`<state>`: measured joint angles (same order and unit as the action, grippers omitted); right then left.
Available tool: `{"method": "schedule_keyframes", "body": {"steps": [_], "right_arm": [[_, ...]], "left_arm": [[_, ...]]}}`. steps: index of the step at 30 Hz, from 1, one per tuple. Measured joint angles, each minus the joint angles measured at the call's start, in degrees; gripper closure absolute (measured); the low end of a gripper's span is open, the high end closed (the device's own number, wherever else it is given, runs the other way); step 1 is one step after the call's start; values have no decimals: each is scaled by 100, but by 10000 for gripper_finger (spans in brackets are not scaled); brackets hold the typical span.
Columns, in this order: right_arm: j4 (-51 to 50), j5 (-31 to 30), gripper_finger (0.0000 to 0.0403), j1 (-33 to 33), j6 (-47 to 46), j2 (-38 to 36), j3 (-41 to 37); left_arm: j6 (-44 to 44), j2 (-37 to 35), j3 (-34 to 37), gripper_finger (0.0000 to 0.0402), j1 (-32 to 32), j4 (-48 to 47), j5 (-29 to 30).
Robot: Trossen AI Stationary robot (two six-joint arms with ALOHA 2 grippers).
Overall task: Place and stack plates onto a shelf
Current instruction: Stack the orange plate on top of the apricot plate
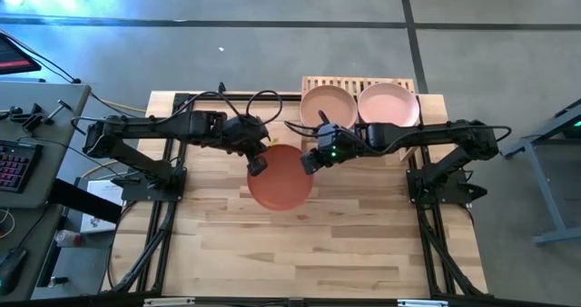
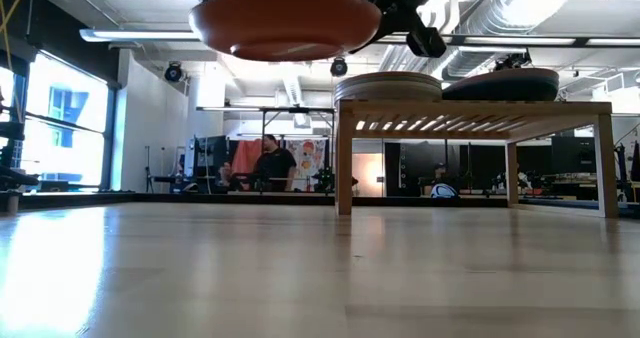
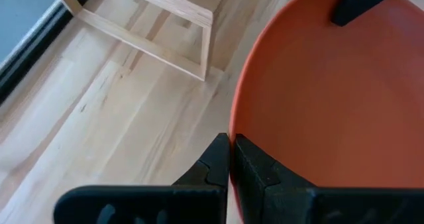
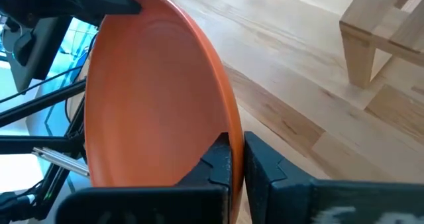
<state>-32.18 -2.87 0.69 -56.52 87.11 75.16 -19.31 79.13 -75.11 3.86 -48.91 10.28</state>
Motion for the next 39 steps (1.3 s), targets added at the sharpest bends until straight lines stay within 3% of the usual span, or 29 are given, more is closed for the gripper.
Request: {"method": "schedule_keyframes", "body": {"steps": [5,16,30,39], "right_arm": [[-31,10,402,-1,-3,0,0],[-325,27,402,-4,-69,0,0],[-795,184,402,-105,-200,-163,0],[-1780,-364,402,134,-198,-1081,0]], "left_arm": [[194,0,0,390,0,-14,-297],[25,-31,2,320,34,180,-537],[164,-672,0,320,304,203,-546],[200,-1012,0,320,304,216,-512]]}}
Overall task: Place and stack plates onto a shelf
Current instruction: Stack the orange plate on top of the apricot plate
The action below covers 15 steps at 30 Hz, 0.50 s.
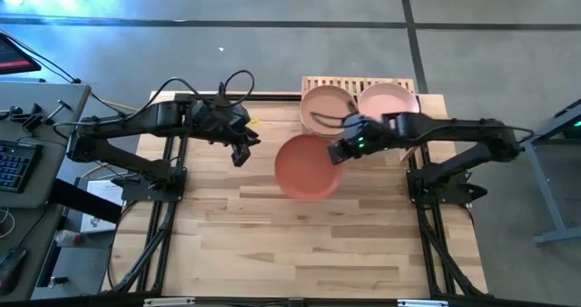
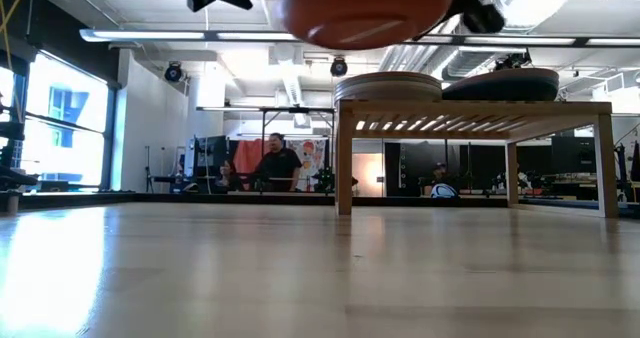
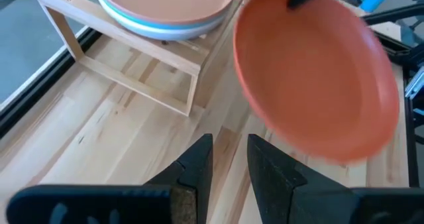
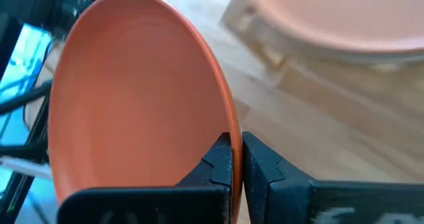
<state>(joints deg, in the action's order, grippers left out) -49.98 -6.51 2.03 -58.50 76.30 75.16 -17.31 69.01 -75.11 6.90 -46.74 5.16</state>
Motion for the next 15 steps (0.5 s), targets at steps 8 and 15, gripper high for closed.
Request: {"method": "schedule_keyframes", "body": {"steps": [8,15], "right_arm": [[-1015,-534,403,504,100,-1094,0],[-1766,-638,403,1344,240,-1990,0]], "left_arm": [[298,79,7,321,26,-6,8],[457,109,2,319,253,40,28]]}}
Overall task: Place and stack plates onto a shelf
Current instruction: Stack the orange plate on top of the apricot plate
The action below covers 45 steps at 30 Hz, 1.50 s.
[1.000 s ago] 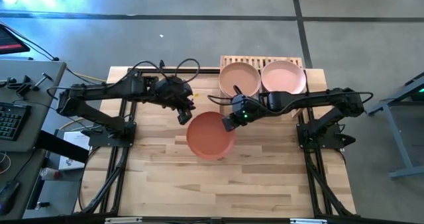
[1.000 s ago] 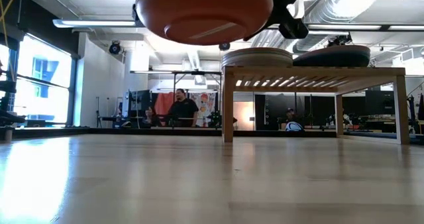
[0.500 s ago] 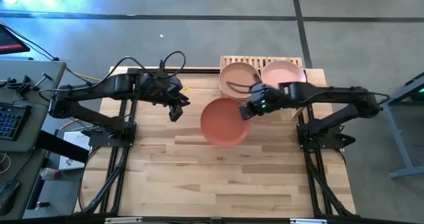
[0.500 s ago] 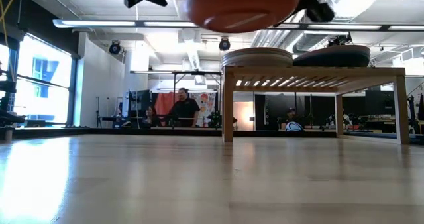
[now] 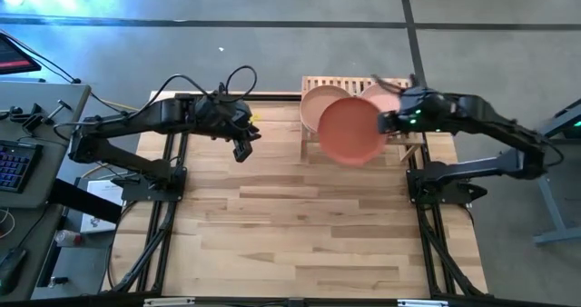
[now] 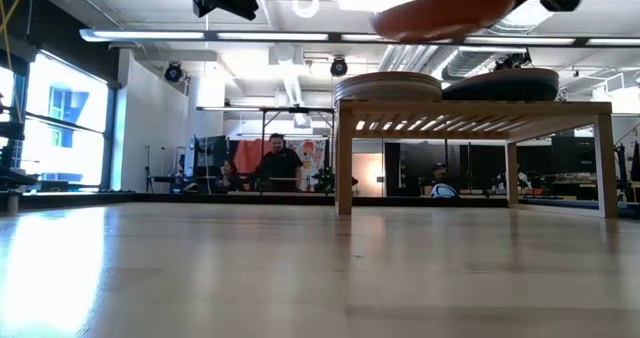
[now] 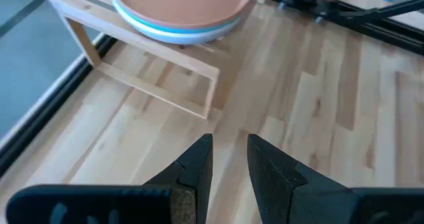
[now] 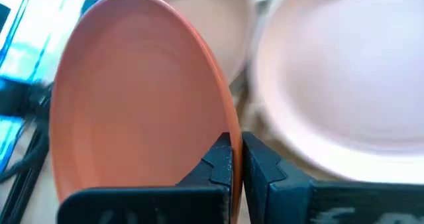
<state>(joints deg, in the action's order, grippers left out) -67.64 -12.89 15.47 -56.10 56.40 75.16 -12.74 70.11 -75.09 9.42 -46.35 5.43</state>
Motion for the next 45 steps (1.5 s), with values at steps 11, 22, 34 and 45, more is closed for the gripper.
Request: {"method": "schedule_keyframes", "body": {"steps": [11,22,34,45], "right_arm": [[-848,-239,403,1427,-48,-733,0],[-843,-620,403,2390,-43,-819,0],[-631,87,403,3685,856,-900,0],[380,615,403,3971,461,-1727,-1645]], "left_arm": [[101,2,0,319,655,438,-2],[574,2,0,319,1225,731,-11],[842,2,0,319,1657,729,-19],[833,2,0,319,1721,726,-18]]}}
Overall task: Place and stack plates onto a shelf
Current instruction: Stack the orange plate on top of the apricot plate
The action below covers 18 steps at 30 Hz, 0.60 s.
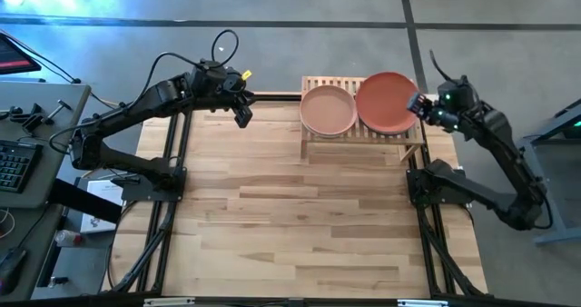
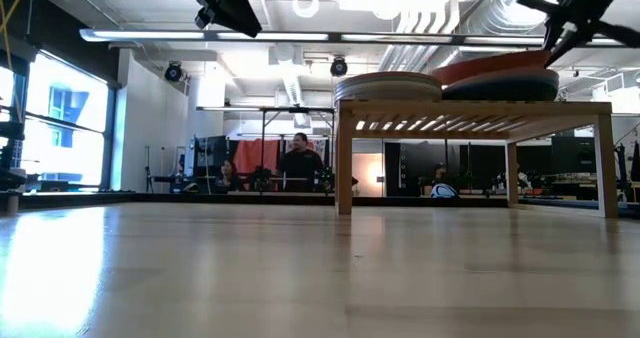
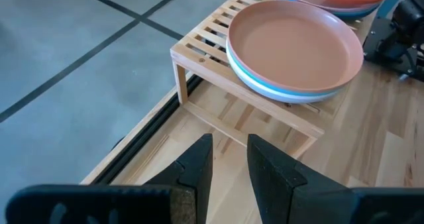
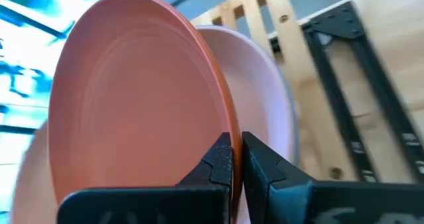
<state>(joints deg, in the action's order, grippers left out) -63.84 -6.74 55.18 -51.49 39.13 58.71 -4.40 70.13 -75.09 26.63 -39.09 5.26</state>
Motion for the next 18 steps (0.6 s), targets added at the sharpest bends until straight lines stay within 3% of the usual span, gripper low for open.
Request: {"method": "schedule_keyframes", "body": {"steps": [6,18], "right_arm": [[326,55,403,0,-259,-227,-499],[331,-184,403,-2,-415,-235,-519]], "left_arm": [[4,4,0,319,0,0,0],[7,4,0,319,-2,0,0]]}}
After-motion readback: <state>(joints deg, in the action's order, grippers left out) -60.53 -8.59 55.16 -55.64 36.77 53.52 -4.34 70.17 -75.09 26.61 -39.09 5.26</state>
